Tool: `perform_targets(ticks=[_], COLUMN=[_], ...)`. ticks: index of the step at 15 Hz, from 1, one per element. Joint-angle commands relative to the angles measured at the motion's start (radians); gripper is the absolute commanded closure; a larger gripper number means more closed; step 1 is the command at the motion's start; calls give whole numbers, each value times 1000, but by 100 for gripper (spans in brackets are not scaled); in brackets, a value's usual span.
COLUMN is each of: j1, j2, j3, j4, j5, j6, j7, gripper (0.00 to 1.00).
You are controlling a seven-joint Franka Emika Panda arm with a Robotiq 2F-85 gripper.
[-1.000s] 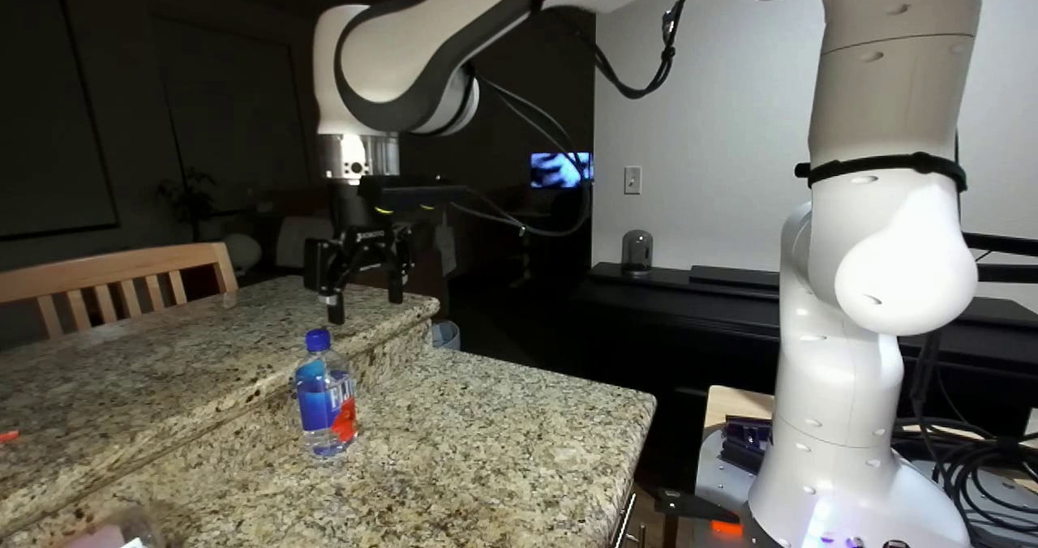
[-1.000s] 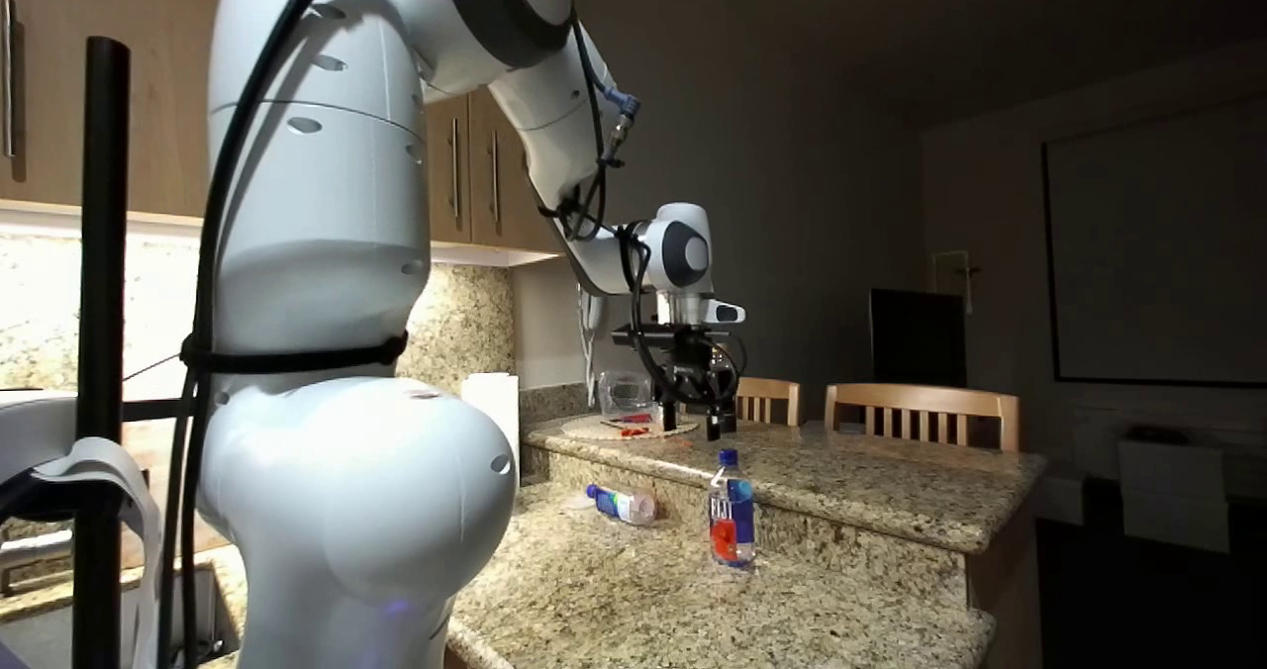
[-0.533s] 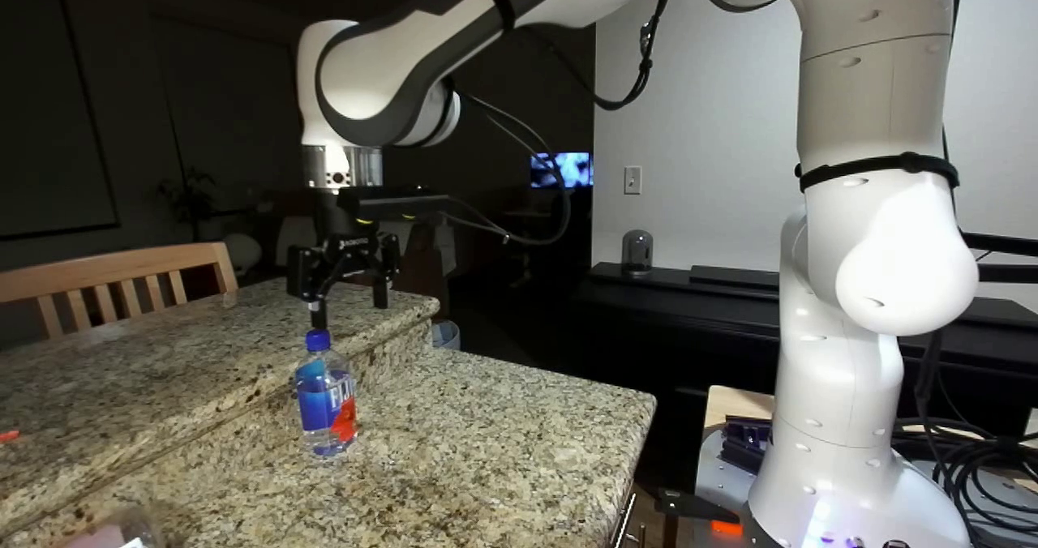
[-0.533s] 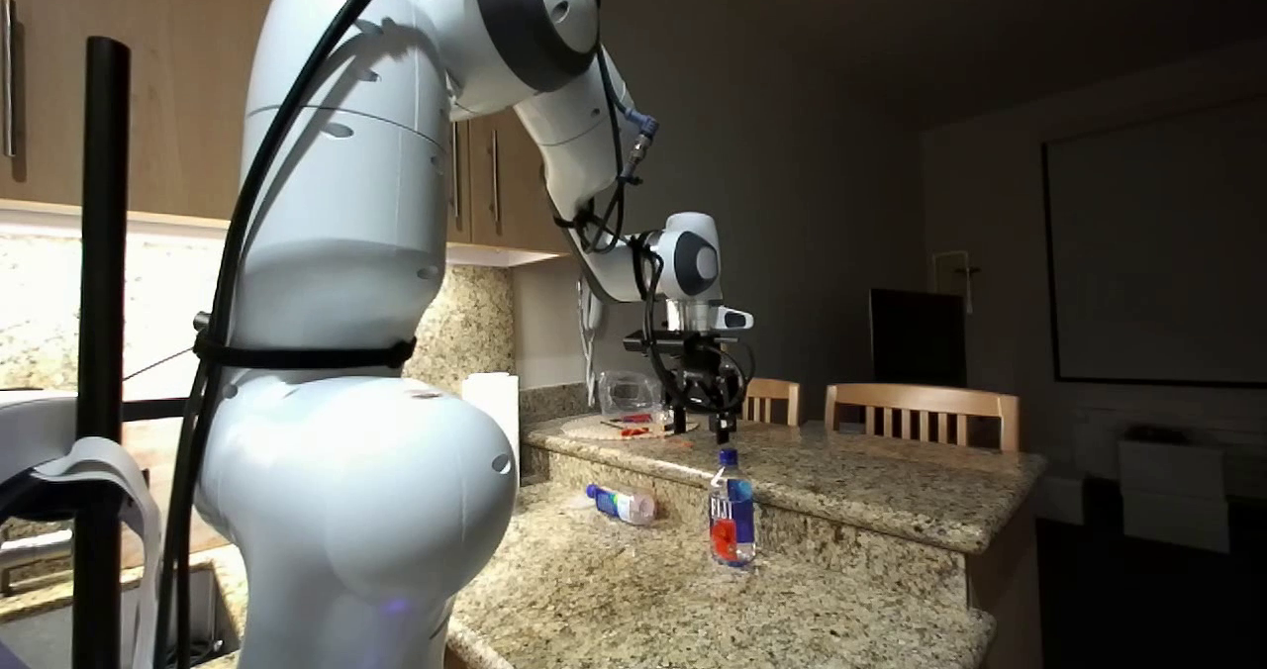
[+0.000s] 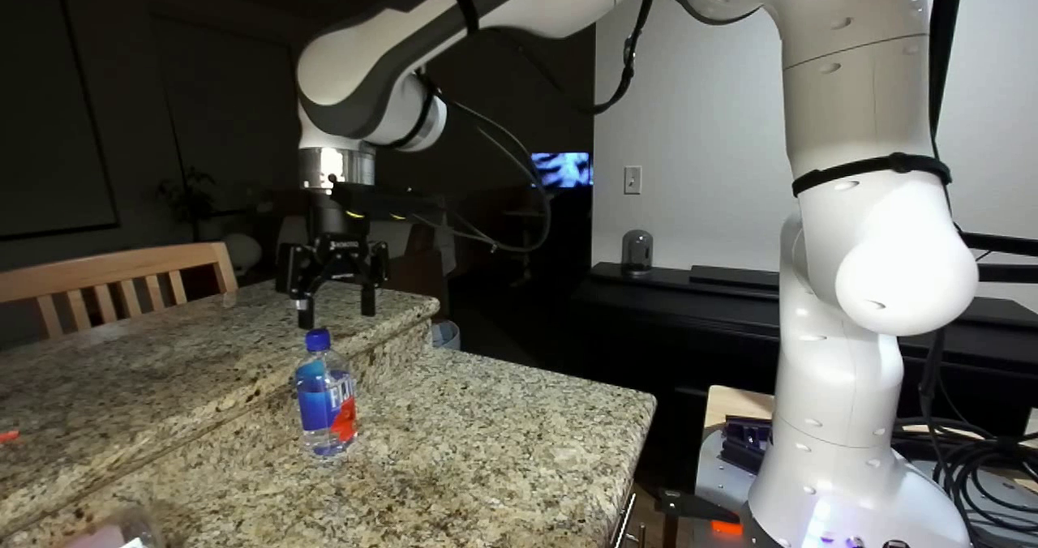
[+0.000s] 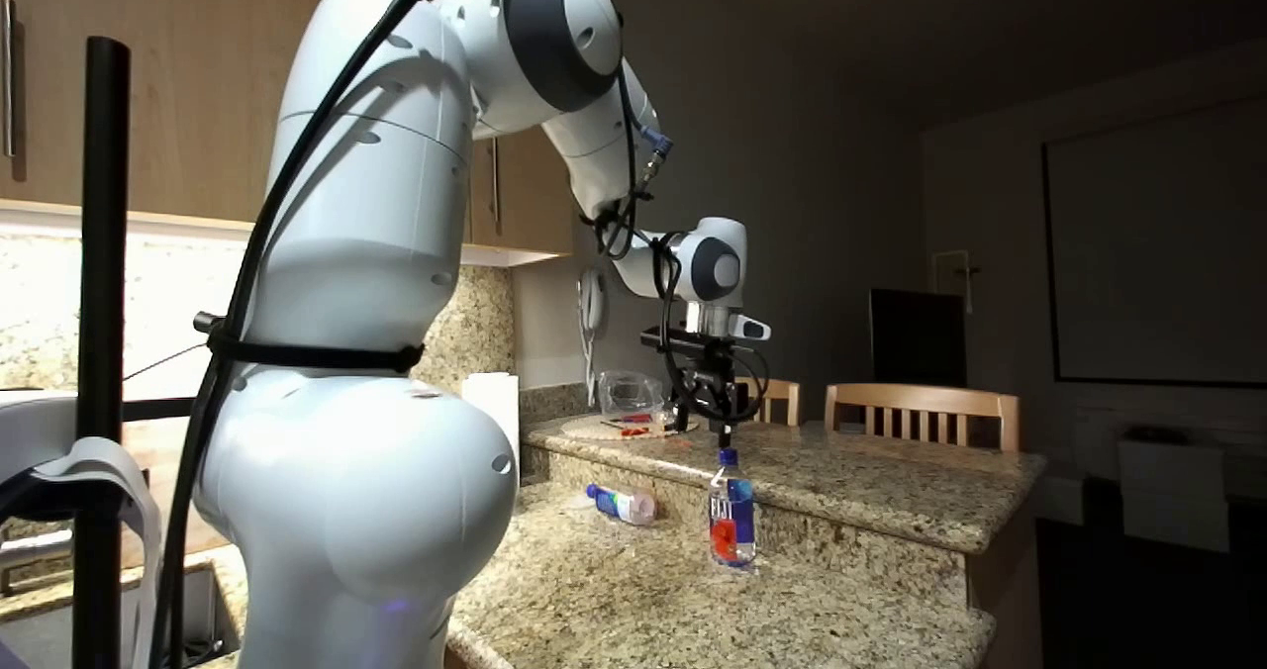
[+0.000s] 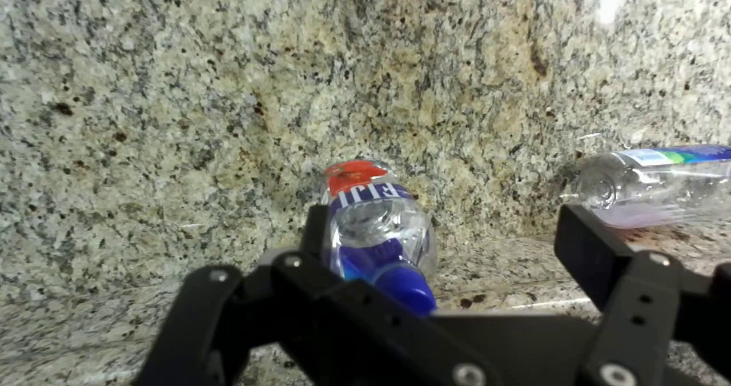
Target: Pick the blue bottle and put it a step up on the counter
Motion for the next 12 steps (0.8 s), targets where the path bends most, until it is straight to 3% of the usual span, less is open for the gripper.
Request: perform_targets(ticks=[1, 7, 8, 9, 12], j1=[-3, 16, 23, 29, 48], j2=[73, 145, 155, 164, 188], j3=[-17, -17, -18, -19, -28], j4=[89, 170, 182, 193, 216], j5=[18, -3, -10, -19, -59], j6=[-56, -35, -42, -47, -58], j7=[-38, -33, -24, -18, 2], gripper=[0, 0, 7, 26, 47])
